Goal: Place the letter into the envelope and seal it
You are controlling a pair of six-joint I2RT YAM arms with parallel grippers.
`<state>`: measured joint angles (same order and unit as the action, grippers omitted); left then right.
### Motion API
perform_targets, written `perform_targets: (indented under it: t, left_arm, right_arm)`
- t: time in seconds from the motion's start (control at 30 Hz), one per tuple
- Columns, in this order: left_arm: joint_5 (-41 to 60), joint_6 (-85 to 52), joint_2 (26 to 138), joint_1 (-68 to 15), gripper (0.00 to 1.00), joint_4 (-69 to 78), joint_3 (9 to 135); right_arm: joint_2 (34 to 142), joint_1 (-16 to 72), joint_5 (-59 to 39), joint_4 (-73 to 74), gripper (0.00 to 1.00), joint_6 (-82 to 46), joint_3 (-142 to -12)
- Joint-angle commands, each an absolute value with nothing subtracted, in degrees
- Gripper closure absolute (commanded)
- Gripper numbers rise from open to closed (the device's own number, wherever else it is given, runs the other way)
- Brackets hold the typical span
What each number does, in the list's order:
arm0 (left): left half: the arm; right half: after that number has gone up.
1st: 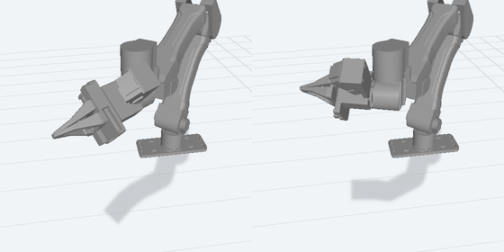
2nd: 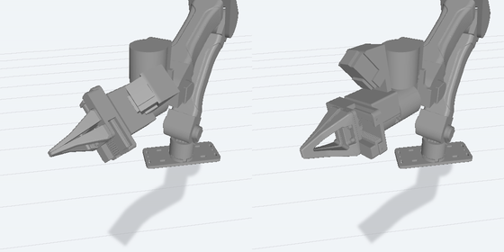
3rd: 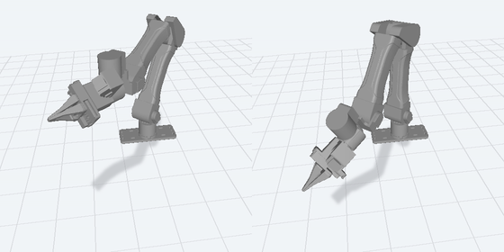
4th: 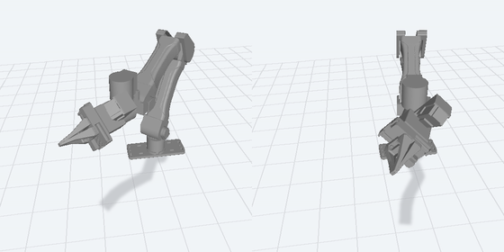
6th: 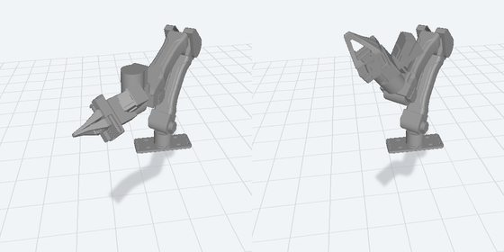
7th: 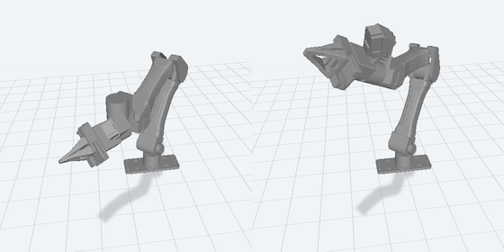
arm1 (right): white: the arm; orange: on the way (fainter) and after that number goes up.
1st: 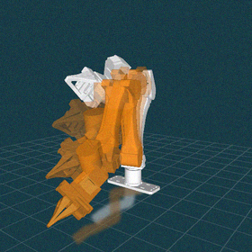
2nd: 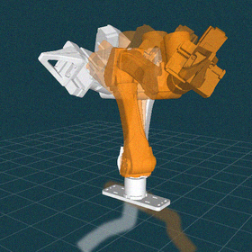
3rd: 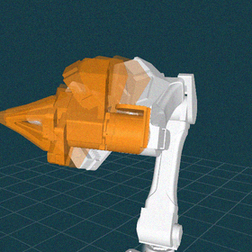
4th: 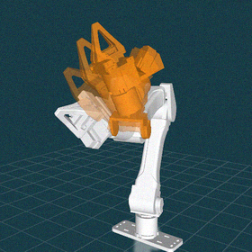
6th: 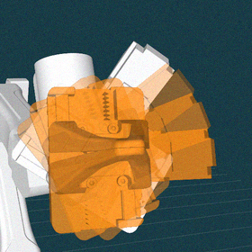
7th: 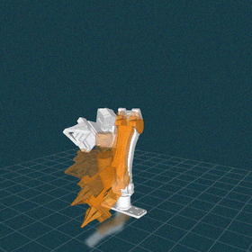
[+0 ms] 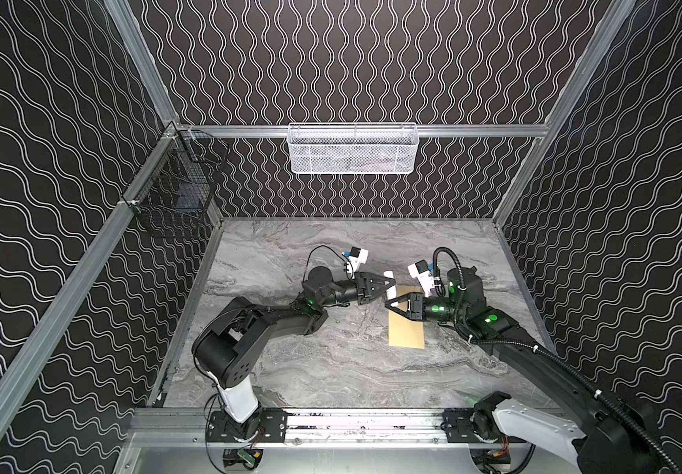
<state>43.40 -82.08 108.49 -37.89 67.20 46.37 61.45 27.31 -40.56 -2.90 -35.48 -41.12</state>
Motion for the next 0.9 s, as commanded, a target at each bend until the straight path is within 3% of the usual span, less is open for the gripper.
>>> perform_targets:
  t: [0.0,0.13,0.3,0.4,0.57,0.67,0.77,0.87]
  left_arm:
    - [43.0,-81.9,108.7,-38.0,1.0,68.4,46.4]
    - [42.9,-80.6,108.2,-38.6,1.0,66.1,46.6]
    - [42.2,-78.7,107.9,-39.0,1.0,58.3,47.0]
    - [41.8,-78.9,108.4,-39.1,1.0,54.0,47.7]
    - [40.8,-76.1,107.8,-39.2,1.0,42.9,50.2]
    - [40.8,-74.9,107.5,-39.2,1.0,38.6,51.5]
    - [41.1,-75.1,107.8,-39.2,1.0,38.0,51.8]
    - [41.1,-75.7,108.1,-39.1,1.0,39.1,51.3]
  right_arm:
    - [61.2,27.4,-41.3,-0.5,0.79,-35.2,-41.0]
    - [60.8,27.4,-39.3,-2.5,0.82,-33.8,-41.3]
    - [61.7,28.0,-28.0,-12.7,0.83,-30.4,-45.0]
    - [63.1,32.4,-15.0,-19.1,0.83,-28.2,-47.9]
    - [69.9,50.4,16.1,-27.5,0.82,-28.0,-53.6]
    - [75.0,57.5,30.1,-32.2,0.79,-31.4,-56.5]
    - [77.4,62.7,37.8,-32.3,0.74,-32.6,-56.7]
    - [76.7,63.4,38.3,-30.2,0.65,-32.6,-56.2]
